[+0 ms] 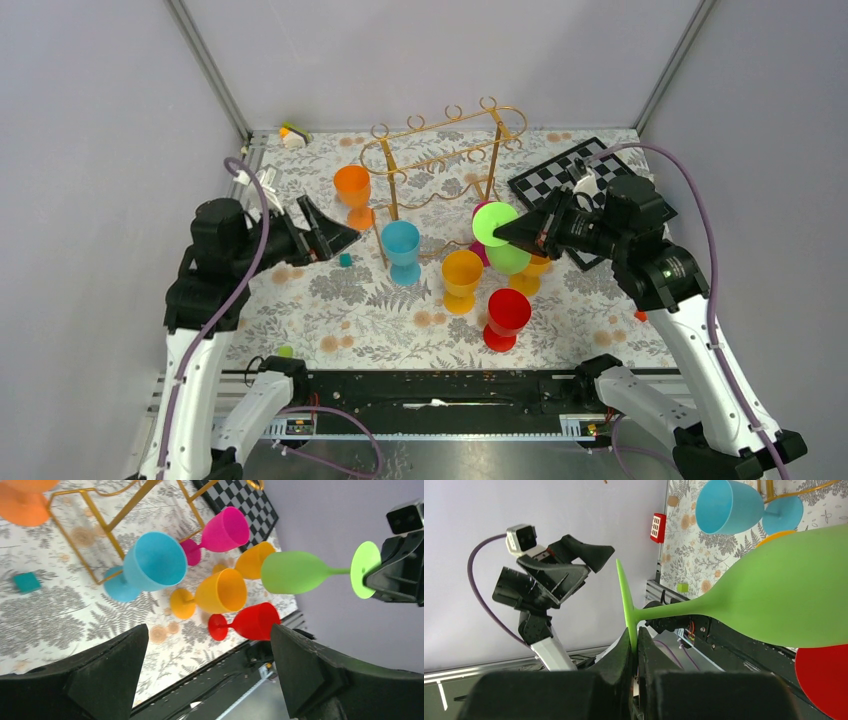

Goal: Place the wine glass upside down on the wine glass rack
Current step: Turn the wine glass upside down at the wine rack.

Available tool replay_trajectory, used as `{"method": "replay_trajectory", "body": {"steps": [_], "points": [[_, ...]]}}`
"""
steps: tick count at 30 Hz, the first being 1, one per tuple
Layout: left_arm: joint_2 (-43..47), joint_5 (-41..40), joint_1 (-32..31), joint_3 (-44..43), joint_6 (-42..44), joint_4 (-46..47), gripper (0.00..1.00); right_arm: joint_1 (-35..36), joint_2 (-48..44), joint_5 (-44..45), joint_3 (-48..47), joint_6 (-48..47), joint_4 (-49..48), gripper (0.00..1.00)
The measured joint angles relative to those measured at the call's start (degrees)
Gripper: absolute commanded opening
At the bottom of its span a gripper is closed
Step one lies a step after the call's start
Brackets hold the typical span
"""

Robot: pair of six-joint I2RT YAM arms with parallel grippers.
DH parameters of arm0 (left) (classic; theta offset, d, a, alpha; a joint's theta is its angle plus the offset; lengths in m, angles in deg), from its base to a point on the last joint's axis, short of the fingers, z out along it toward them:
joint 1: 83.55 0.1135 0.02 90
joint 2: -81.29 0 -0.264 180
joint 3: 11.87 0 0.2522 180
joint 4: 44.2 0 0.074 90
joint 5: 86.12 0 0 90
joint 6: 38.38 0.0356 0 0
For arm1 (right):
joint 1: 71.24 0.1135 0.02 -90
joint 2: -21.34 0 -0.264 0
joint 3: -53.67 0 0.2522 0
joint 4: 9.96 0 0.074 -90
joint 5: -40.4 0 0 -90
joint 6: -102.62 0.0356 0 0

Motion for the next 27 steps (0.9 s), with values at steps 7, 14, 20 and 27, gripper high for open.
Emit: {"method": "replay_trajectory", "body": {"steps": [7,14,20,27], "points": [[7.9,-6.0,0.0,2.5,5.9,-4.5,0.99,0.0,-1.1,-0.6,1.7,1.0,-0.8,0.00],[8.9,-10.4,0.0,7.9,7.0,-5.7,0.98,0.0,-1.2,-1.1,1.7,1.2,-1.9,0.00],[8.9,-11.8,0.0,10.1,7.5,-5.9,0.98,0.0,-2.0,-1.7,2.5,1.4,-2.1,0.00],[10.7,-13.3,0.0,15.3,8.0,-3.8,0.98,0.0,-1.9,-1.5,3.1,2.7,-2.1,0.00]]}}
